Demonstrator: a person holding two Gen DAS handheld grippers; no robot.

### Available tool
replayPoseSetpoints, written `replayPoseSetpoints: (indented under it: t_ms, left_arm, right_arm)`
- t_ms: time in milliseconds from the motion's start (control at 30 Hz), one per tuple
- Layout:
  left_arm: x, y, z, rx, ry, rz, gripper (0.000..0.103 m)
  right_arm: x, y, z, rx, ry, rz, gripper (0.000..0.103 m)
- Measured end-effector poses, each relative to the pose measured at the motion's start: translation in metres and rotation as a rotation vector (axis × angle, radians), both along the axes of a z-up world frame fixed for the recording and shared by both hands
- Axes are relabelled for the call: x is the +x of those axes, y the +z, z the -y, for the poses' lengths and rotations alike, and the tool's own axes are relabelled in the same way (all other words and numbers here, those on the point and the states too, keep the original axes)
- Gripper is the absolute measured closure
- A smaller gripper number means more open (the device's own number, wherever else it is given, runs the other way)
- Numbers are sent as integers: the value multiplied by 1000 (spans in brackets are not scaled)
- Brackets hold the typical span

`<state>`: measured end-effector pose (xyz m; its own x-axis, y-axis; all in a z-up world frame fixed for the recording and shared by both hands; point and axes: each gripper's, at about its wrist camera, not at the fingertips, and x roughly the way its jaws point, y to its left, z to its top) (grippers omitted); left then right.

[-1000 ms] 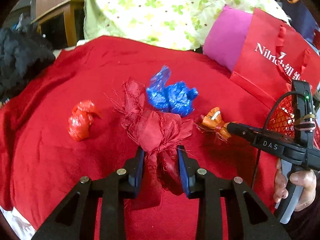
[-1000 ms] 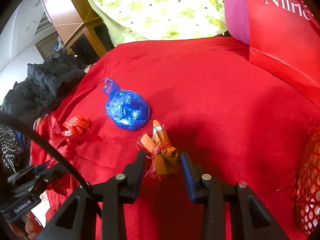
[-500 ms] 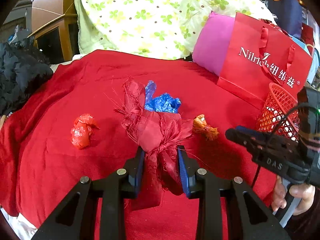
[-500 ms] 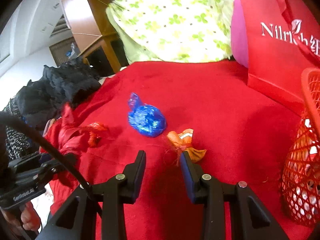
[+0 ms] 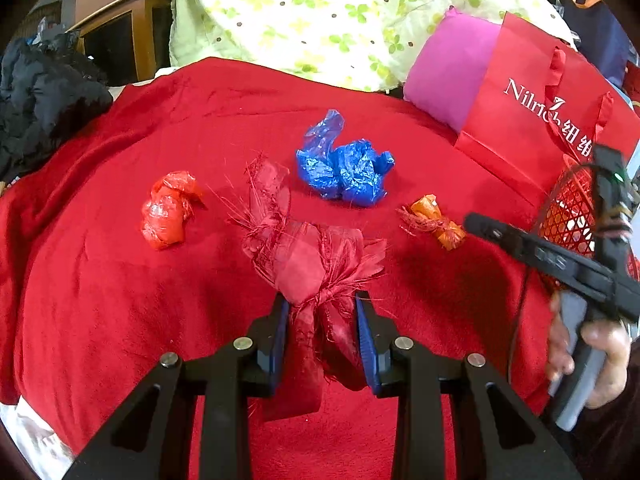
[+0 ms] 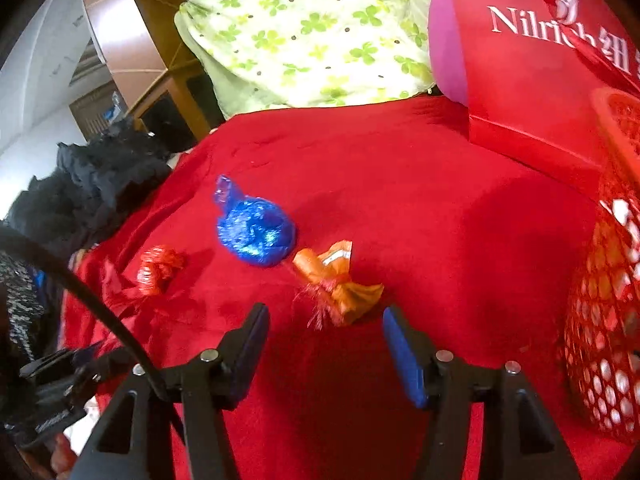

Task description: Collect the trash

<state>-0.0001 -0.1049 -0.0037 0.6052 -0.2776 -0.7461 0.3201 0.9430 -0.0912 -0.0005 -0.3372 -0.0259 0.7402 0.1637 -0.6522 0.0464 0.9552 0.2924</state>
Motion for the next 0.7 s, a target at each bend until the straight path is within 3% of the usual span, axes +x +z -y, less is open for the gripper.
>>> replayPoseSetpoints:
  t_ms: [233, 400, 467, 700]
  left_arm:
    - [0, -1, 0, -11, -8, -12, 69]
    - [-2, -2, 3, -14, -22, -10, 69]
    - [-3, -2, 4, -16, -24, -8, 69]
    - [-6, 0, 5, -10, -26, 2, 69]
  right_arm:
    - [40, -21, -7, -10, -14, -58, 41]
    - [44, -31, -21, -116, 4, -75, 65]
    - [38, -29, -21, -114, 15, -63, 73]
    - [9, -9, -21, -123, 55, 1, 77]
